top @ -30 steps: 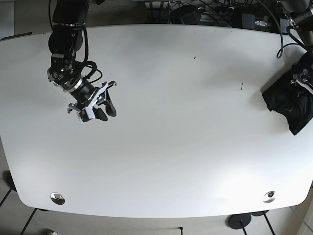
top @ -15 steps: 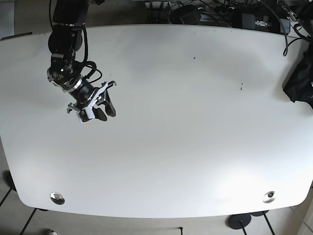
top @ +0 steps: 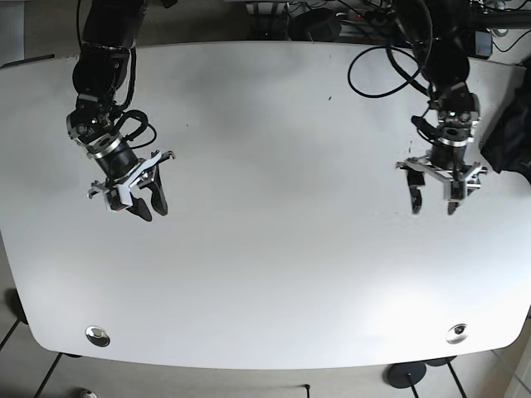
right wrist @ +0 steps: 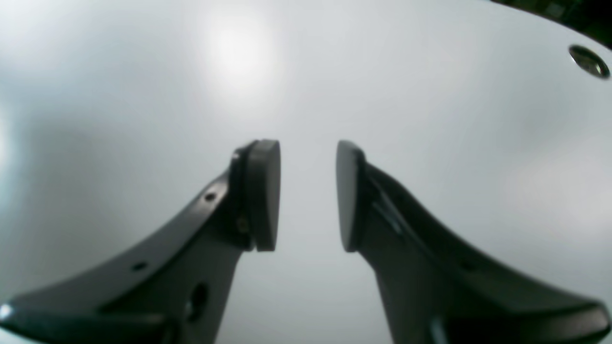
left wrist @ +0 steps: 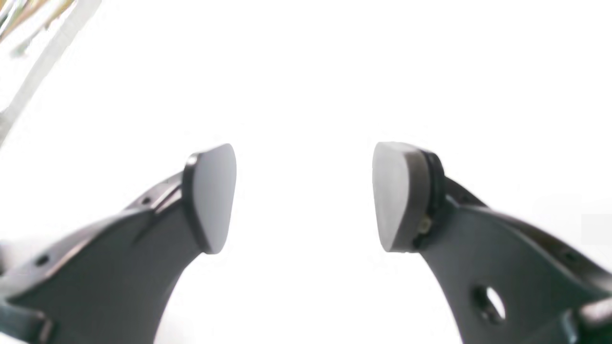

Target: Fold the T-shirt properly

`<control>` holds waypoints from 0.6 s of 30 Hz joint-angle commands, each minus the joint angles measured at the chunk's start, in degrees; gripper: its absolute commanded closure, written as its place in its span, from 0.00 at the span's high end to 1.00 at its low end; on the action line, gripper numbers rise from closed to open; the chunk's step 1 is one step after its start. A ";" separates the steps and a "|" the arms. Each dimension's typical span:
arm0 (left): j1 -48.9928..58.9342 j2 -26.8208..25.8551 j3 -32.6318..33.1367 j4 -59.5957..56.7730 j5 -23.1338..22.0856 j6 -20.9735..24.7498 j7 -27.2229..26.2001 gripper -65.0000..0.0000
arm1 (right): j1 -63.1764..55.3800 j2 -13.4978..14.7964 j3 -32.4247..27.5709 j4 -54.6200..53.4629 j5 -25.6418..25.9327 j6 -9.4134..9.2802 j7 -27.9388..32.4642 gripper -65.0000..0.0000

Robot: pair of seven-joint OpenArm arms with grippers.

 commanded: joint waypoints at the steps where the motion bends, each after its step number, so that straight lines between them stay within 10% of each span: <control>1: 1.13 2.29 1.87 0.11 2.17 4.42 -4.47 0.63 | 0.62 0.74 0.84 -1.76 0.67 0.12 4.54 0.29; 10: 20.21 11.35 15.50 7.85 5.25 16.73 -14.67 0.63 | -10.54 0.74 7.52 -2.99 1.29 0.12 8.58 0.29; 18: 50.10 13.37 22.79 22.97 4.81 18.22 -14.85 0.62 | -34.02 0.74 10.51 12.83 8.23 0.12 8.58 0.29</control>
